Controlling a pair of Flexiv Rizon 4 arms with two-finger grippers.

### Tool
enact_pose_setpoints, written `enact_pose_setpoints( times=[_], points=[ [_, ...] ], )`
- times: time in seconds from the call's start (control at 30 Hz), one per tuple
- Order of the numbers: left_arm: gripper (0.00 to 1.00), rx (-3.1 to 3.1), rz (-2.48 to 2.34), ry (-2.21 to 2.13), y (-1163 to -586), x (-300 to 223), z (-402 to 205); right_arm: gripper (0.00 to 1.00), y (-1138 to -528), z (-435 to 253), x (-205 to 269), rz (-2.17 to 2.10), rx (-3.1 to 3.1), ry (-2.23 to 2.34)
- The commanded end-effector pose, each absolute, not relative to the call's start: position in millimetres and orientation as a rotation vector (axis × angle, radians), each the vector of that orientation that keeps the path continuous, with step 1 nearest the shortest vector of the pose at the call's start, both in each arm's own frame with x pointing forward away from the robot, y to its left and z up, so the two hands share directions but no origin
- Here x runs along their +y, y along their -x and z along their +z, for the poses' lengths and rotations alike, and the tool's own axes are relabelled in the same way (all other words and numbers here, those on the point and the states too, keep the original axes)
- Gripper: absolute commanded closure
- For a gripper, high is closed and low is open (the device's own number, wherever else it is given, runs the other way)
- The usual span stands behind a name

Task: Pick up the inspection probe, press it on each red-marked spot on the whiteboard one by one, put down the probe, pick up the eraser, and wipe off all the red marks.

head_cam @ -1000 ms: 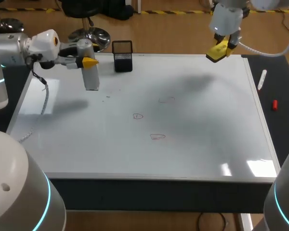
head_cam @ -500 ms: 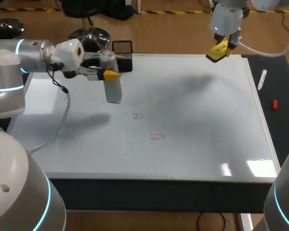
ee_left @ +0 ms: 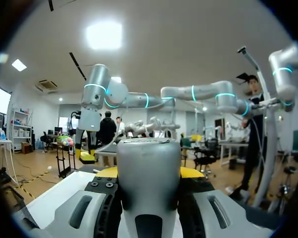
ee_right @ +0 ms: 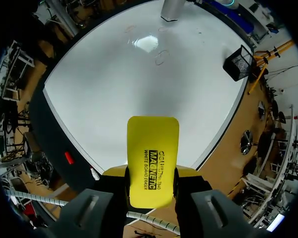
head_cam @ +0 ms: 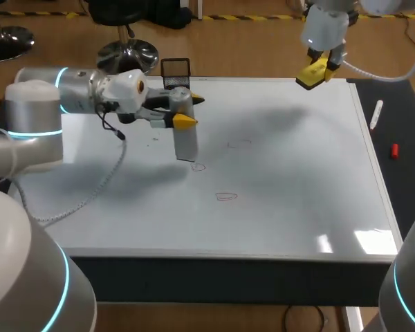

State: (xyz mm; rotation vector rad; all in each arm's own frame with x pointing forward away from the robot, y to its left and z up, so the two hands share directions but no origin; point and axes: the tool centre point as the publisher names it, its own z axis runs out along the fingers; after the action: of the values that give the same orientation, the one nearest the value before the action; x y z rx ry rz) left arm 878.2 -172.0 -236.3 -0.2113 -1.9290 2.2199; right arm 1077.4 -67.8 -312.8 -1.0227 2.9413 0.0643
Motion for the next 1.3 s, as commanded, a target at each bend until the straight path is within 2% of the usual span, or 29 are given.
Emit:
enact_pose_setpoints(
  times=[0.03, 1.3],
  points=[
    [1.0, -1.891, 2.219, 0.234, -884, -179, -246, 1.0, -1077, -312, -69, 0.059, 2.942, 1.025],
    [1.0, -1.896, 2.117, 0.264, -875, -192, -281, 1.0, -1077, -312, -69, 0.059, 2.942, 1.025]
  ],
)
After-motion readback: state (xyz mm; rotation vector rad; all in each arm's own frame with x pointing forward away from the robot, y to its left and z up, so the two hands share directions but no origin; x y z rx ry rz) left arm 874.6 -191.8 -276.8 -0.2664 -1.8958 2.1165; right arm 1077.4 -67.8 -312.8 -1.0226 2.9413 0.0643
